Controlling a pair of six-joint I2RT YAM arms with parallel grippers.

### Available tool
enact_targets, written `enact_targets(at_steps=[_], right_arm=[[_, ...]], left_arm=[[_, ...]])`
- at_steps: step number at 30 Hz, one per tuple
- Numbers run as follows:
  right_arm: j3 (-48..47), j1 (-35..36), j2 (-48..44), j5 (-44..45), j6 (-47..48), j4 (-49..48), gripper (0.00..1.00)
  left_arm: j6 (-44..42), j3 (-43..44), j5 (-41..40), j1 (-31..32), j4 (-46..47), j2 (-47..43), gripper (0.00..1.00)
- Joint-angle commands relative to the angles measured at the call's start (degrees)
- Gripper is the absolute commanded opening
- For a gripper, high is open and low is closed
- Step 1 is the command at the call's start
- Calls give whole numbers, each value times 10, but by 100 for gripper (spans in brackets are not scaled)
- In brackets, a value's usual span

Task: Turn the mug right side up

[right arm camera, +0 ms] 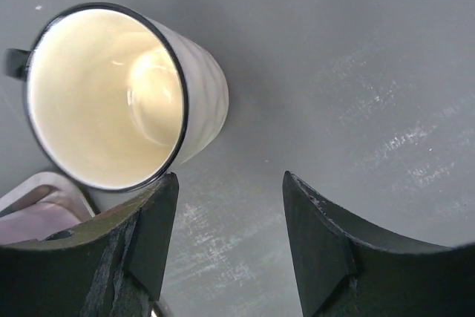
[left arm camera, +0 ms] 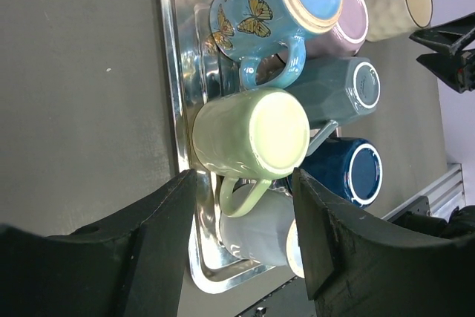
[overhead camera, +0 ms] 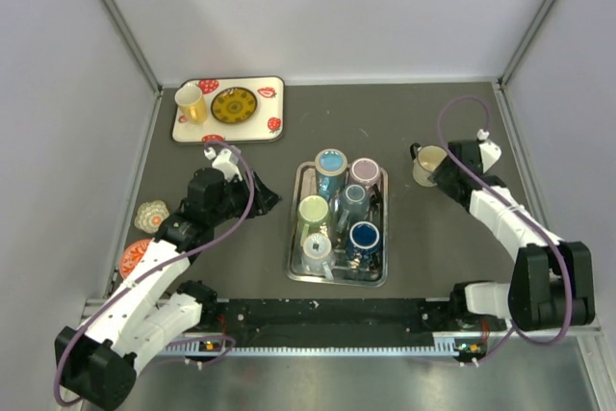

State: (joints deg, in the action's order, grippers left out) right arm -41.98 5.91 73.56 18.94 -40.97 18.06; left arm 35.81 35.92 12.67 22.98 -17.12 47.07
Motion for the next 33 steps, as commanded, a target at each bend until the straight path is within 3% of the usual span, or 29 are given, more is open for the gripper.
enact_targets(at_steps=[1, 5, 13, 21, 33], right_arm=[[0, 12, -65, -16, 15, -17, 59], [-33, 74, -64, -19, 6, 0, 62], [-60, 131, 23, -14, -9, -14, 56], [-59, 92, 91, 27, -17, -18, 55], [-54, 9, 89, 27, 26, -37, 55]], left_arm=[[-8, -1, -3, 0, 24, 0, 59], [0, -3, 7, 0, 35, 9, 59], [7, -5, 17, 1, 39, 17, 59], [-5, -1, 10, 0, 32, 22, 59], [-8, 15, 14, 0, 39, 53, 59]])
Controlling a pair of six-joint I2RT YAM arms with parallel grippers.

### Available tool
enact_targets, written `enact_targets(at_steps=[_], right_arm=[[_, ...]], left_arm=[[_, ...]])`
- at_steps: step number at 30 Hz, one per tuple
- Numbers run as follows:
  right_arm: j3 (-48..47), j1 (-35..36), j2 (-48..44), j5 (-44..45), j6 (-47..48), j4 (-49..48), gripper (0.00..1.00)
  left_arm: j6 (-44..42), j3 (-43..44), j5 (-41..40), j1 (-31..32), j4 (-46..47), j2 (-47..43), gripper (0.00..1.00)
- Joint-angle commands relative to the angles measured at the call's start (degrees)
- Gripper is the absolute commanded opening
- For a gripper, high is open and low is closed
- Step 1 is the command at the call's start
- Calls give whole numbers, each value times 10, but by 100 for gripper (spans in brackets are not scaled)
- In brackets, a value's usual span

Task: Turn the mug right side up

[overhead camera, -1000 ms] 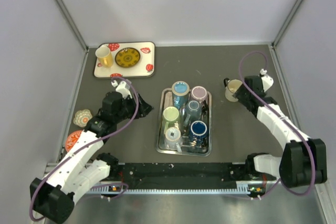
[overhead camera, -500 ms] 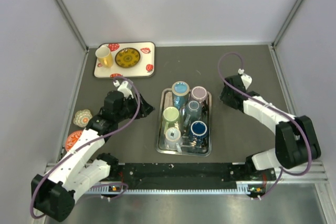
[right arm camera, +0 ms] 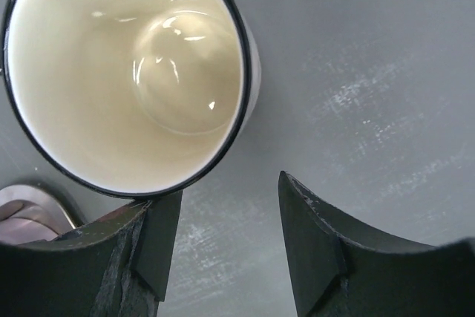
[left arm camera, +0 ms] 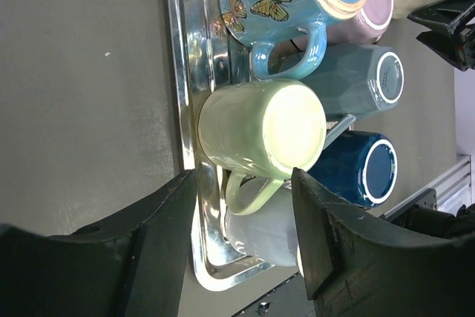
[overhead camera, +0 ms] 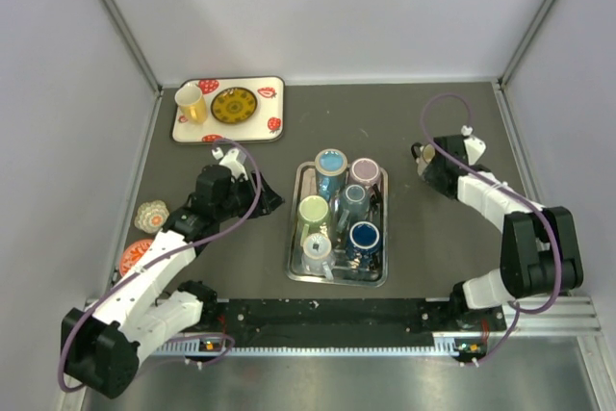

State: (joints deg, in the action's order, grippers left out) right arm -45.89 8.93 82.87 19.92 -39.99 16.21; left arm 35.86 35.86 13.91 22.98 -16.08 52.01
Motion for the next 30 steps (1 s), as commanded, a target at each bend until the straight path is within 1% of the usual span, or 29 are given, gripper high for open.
enact_targets(at_steps=[1, 3, 8, 11, 12, 13, 16, 17, 19, 25, 30], right_arm=[[-11, -33, -6, 15, 17, -18, 55], [-6, -44, -10, 13, 18, -20, 55], [-1, -106, -25, 0, 18, -20, 57], [-4, -117, -40, -14, 18, -19, 58], [-4, -115, -59, -35, 19, -16, 58], [-2, -108, -69, -39, 18, -17, 58], [-7, -31, -99, -24, 29, -10, 58], [-9, 5, -101, -21, 24, -2, 58], [-11, 28, -90, -24, 15, -2, 58], [-25, 38, -16, -30, -6, -12, 57], [-33, 33, 18, -4, -12, -25, 57]], left_arm=[[-9, 17, 2, 0, 28, 5, 59], [-9, 18, 1, 0, 29, 5, 59], [-11, 18, 1, 1, 27, 7, 59], [-12, 18, -3, 0, 23, 5, 59], [-12, 17, -5, 0, 24, 4, 59], [-11, 17, -6, 0, 23, 3, 59], [-7, 16, -2, 0, 25, 1, 59], [-6, 15, -1, 0, 29, 3, 59], [-4, 13, 1, 0, 29, 5, 59], [-2, 11, 4, 0, 25, -2, 58], [-3, 11, -4, 0, 22, -6, 58]])
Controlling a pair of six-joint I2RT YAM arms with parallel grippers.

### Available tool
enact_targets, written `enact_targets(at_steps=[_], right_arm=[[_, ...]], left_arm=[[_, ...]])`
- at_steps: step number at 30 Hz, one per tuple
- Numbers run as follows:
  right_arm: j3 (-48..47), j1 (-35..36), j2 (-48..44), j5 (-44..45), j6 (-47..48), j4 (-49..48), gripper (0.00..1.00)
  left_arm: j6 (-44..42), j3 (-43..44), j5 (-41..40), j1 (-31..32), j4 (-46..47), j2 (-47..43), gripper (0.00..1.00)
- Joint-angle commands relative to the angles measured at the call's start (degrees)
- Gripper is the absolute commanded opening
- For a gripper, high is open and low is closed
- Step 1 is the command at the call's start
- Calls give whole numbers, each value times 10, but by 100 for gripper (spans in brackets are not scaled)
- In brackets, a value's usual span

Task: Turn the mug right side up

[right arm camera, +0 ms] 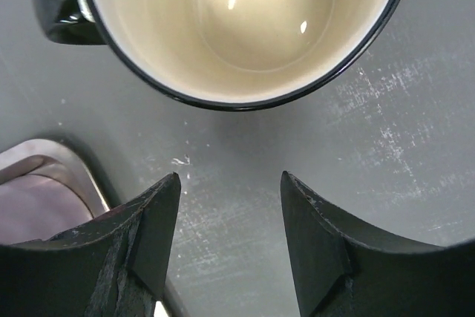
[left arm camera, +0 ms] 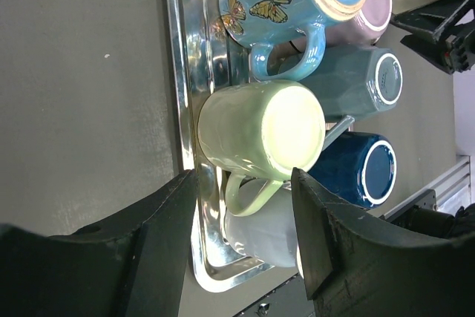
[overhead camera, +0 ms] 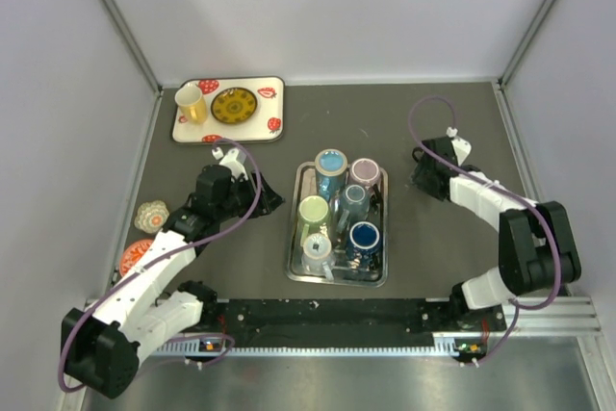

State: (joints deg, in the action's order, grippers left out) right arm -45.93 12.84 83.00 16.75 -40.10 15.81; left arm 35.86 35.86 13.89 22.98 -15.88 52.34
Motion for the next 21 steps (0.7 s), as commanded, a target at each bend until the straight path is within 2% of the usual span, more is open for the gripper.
enact_targets(at_steps=[1, 21], right_arm=[[-32, -17, 19, 28, -13, -28, 57], [1, -161, 12, 10, 1, -65, 58]], left_arm=[[-3, 11, -4, 0, 19, -8, 58], [-11, 26, -2, 0, 14, 27, 58]])
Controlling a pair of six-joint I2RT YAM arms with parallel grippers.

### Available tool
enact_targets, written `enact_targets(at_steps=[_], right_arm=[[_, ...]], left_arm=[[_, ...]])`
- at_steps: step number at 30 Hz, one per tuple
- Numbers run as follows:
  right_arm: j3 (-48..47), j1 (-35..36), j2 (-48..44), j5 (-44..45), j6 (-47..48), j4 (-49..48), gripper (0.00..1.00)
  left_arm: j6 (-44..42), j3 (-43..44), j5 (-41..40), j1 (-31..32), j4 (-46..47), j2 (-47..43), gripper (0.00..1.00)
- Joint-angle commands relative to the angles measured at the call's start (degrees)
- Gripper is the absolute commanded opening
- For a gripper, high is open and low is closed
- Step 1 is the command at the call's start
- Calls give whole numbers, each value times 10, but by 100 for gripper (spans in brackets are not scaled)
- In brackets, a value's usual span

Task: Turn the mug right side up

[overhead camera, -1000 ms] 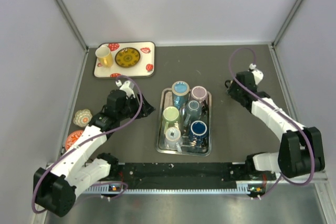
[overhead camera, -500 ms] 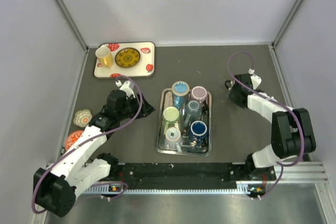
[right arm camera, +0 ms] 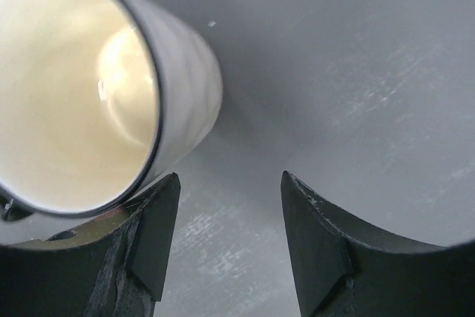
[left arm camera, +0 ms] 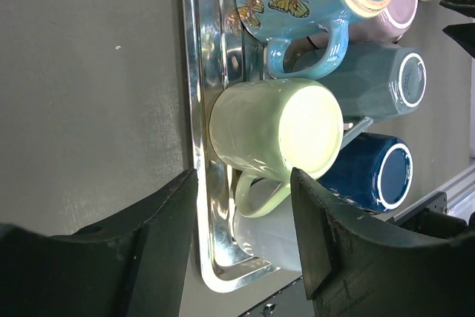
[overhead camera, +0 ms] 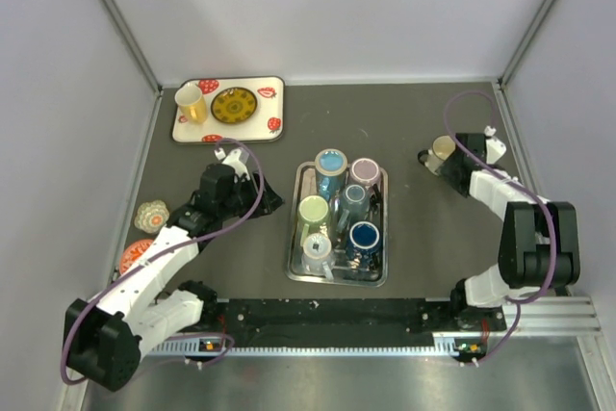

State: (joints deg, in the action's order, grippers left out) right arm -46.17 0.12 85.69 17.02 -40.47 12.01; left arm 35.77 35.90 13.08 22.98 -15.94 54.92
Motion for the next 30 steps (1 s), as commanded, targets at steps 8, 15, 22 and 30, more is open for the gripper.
enact_targets(at_steps=[8, 15, 22, 30], right_arm=[[32, 36, -84, 10, 10, -5, 57], [-2, 171, -131, 78, -124, 77, 64], [-131, 184, -48, 130, -313, 208, 69], [-286, 182, 98, 131, -448, 303, 70]], left_arm=[[-12, 26, 8, 0, 12, -4, 58], [-4, 22, 15, 0, 14, -7, 58], [21, 26, -23, 0, -5, -31, 58], [33, 16, -62, 0, -18, -66, 58]])
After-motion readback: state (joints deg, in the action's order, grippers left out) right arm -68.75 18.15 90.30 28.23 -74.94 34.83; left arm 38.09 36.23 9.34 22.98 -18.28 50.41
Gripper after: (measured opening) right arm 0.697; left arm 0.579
